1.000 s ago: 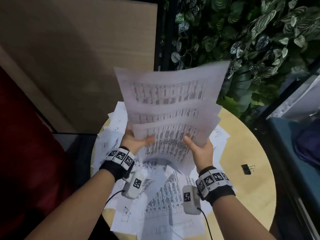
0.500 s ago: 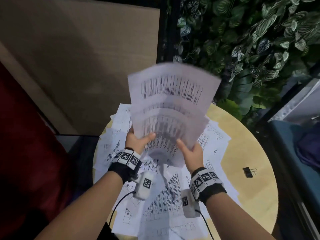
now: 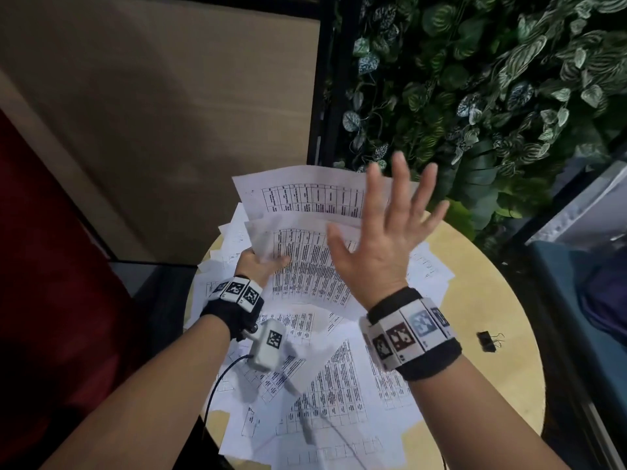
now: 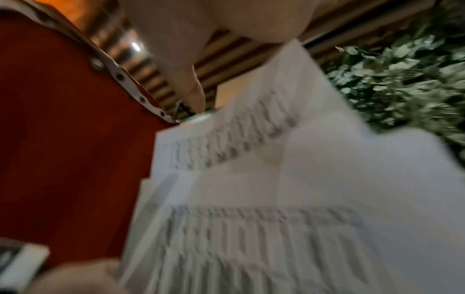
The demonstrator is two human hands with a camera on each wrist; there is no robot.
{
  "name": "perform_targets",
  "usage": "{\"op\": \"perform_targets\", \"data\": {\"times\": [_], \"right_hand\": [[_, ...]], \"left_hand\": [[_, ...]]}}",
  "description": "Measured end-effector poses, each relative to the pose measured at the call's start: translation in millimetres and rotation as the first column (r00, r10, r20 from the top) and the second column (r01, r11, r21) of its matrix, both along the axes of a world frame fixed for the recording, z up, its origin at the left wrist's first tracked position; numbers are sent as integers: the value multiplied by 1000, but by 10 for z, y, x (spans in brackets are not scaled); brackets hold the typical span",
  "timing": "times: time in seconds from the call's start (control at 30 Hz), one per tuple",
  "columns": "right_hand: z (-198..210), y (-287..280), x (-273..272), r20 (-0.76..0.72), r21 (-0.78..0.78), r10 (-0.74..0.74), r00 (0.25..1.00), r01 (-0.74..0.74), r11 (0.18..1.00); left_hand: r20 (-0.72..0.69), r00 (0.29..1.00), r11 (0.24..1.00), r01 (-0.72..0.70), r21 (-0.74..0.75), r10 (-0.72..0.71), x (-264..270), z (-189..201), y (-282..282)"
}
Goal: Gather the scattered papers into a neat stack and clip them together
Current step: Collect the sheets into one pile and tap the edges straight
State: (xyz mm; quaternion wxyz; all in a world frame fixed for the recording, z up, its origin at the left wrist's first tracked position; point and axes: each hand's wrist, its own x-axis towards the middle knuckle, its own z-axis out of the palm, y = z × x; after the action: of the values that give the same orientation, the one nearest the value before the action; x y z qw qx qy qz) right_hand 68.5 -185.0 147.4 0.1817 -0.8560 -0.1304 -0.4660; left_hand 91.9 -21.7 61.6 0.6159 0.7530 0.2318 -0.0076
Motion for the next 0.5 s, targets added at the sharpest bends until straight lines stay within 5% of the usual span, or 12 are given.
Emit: {"op": "perform_targets", "data": {"times": [0.1, 0.37, 0.5], "right_hand": [[170, 221, -25, -7, -124, -62, 998, 61, 990], [-150, 129, 31, -376, -303, -99, 921, -22, 953], [-436, -61, 72, -466, -82, -19, 885, -22, 996]], "left_hand": [[11, 999, 999, 38, 7, -39, 7, -31, 25], [-14, 996, 993, 91, -79, -92, 46, -86, 89], [-18, 996, 995, 81, -64, -82, 63, -89, 76]]}}
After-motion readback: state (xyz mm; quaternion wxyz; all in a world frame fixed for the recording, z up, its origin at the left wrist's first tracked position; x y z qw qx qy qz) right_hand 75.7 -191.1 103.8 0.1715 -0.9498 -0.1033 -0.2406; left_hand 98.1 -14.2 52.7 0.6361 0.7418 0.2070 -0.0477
